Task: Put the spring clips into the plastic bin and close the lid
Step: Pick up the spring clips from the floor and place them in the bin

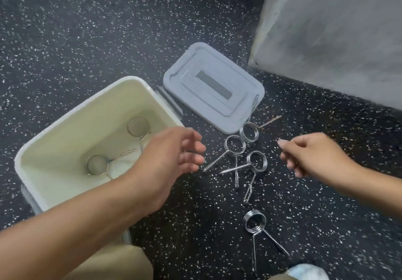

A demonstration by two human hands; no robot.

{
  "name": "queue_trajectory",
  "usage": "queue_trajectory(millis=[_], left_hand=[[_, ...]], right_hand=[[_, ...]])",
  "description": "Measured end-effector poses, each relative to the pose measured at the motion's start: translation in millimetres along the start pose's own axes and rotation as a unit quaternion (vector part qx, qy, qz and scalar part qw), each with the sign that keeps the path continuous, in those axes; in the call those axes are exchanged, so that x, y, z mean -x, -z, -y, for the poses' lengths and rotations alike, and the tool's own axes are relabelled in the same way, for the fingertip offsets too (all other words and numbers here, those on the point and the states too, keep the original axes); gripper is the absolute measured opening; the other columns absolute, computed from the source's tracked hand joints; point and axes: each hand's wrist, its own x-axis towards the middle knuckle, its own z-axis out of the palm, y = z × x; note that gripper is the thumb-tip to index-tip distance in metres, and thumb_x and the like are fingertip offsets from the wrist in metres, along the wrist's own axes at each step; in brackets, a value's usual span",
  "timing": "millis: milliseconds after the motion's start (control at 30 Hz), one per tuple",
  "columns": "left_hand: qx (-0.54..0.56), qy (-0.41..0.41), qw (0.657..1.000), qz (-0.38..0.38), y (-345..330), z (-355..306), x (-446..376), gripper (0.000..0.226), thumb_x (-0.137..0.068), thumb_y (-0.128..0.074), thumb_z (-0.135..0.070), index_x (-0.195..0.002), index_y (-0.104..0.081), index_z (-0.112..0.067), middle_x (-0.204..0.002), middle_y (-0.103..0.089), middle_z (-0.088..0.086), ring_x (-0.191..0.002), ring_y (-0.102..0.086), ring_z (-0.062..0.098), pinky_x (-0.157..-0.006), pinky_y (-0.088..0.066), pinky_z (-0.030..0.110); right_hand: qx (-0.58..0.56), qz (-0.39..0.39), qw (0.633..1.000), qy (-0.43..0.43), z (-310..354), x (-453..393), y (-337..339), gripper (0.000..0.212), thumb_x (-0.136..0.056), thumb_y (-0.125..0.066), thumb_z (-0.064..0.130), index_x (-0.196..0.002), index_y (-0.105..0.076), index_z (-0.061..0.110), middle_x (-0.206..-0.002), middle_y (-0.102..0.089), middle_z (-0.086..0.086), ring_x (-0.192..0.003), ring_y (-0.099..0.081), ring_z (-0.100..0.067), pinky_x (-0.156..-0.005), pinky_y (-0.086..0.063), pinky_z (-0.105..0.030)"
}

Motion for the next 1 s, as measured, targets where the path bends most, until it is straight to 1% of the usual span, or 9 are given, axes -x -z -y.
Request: queue_trajectory(millis=[133, 200, 300, 400, 467, 600, 767, 867, 1000], left_hand=[[-0.254, -0.045, 0.965, 0.056, -26, 10, -16, 0.018, -0.098, -0.053, -0.023, -0.093, -0.068, -0.013, -0.078, -0.073, -0.003, -0.067, -0.066, 0.016, -0.068, -0.051, 0.031], [-0.400, -0.097, 0.908, 0.075, -36, 17, -30, 0.017, -0.098, -0.053, -0.030, -0.094, -0.067, -0.020, -0.078, -0.071, -0.009, -0.067, -0.067, 0.010, -0.067, -0.049, 0.027], [-0.557, -0.168, 0.809, 0.088, -54, 30, -56, 0.017, -0.101, -0.050, -0.030, -0.104, -0.064, -0.021, -0.085, -0.064, -0.013, -0.074, -0.058, 0.005, -0.065, -0.043, 0.024], [-0.614, -0.197, 0.755, 0.116, -63, 48, -83, 0.019, -0.100, -0.049, -0.024, -0.115, -0.059, -0.019, -0.112, -0.067, 0.000, -0.097, -0.062, 0.020, -0.084, -0.050, 0.037], [-0.647, -0.197, 0.720, 0.155, -66, 59, -98, 0.025, -0.098, -0.044, -0.019, -0.121, -0.055, -0.019, -0.119, -0.063, 0.007, -0.106, -0.060, 0.028, -0.092, -0.049, 0.044], [-0.694, -0.193, 0.666, 0.194, -79, 67, -109, 0.034, -0.094, -0.038, -0.023, -0.125, -0.051, -0.024, -0.112, -0.060, 0.013, -0.102, -0.056, 0.034, -0.090, -0.045, 0.045], [-0.748, -0.211, 0.596, 0.202, -91, 54, -112, 0.024, -0.099, -0.039, -0.019, -0.105, -0.062, -0.012, -0.101, -0.069, 0.011, -0.091, -0.060, 0.032, -0.077, -0.033, 0.035], [-0.766, -0.184, 0.583, 0.198, -93, 55, -112, 0.022, -0.100, -0.038, -0.022, -0.088, -0.054, -0.015, -0.093, -0.065, 0.010, -0.083, -0.051, 0.028, -0.078, -0.031, 0.036], [-0.750, -0.172, 0.615, 0.173, -85, 67, -114, 0.026, -0.098, -0.041, -0.034, -0.095, -0.058, -0.014, -0.094, -0.065, 0.005, -0.088, -0.057, 0.030, -0.089, -0.044, 0.039]], right_hand=[[0.090, 0.010, 0.995, 0.038, -30, -13, -27, 0.015, -0.092, -0.070, 0.031, -0.081, -0.071, 0.020, -0.065, -0.072, 0.001, -0.048, -0.059, -0.008, -0.051, -0.042, -0.025], [0.114, 0.023, 0.991, 0.064, -34, -17, -43, 0.009, -0.090, -0.072, 0.031, -0.093, -0.070, 0.023, -0.079, -0.072, 0.006, -0.067, -0.064, -0.010, -0.060, -0.047, -0.025], [0.175, 0.030, 0.979, 0.104, -38, -23, -64, 0.025, -0.091, -0.070, 0.035, -0.113, -0.067, 0.025, -0.108, -0.064, 0.005, -0.095, -0.064, -0.016, -0.084, -0.054, -0.036], [0.181, 0.020, 0.978, 0.102, -34, -30, -79, 0.017, -0.090, -0.067, 0.032, -0.105, -0.064, 0.025, -0.108, -0.063, 0.003, -0.095, -0.064, -0.022, -0.083, -0.055, -0.043], [0.168, 0.003, 0.982, 0.089, -32, -36, -85, 0.010, -0.089, -0.065, 0.030, -0.097, -0.061, 0.026, -0.098, -0.067, 0.003, -0.088, -0.065, -0.023, -0.078, -0.056, -0.043], [0.171, 0.011, 0.981, 0.086, -30, -42, -93, 0.020, -0.092, -0.066, 0.033, -0.103, -0.054, 0.021, -0.092, -0.068, -0.001, -0.086, -0.066, -0.030, -0.075, -0.057, -0.045], [0.134, 0.050, 0.985, 0.100, -37, -44, -90, 0.010, -0.097, -0.059, 0.030, -0.105, -0.058, 0.023, -0.085, -0.061, 0.006, -0.084, -0.063, -0.028, -0.072, -0.053, -0.040], [0.100, 0.048, 0.988, 0.108, -44, -42, -89, 0.010, -0.099, -0.054, 0.035, -0.095, -0.057, 0.026, -0.077, -0.058, 0.009, -0.074, -0.059, -0.022, -0.062, -0.044, -0.036], [0.054, -0.002, 0.993, 0.105, -53, -30, -89, 0.012, -0.097, -0.058, 0.035, -0.089, -0.057, 0.026, -0.071, -0.057, 0.008, -0.062, -0.053, -0.012, -0.056, -0.039, -0.033]])
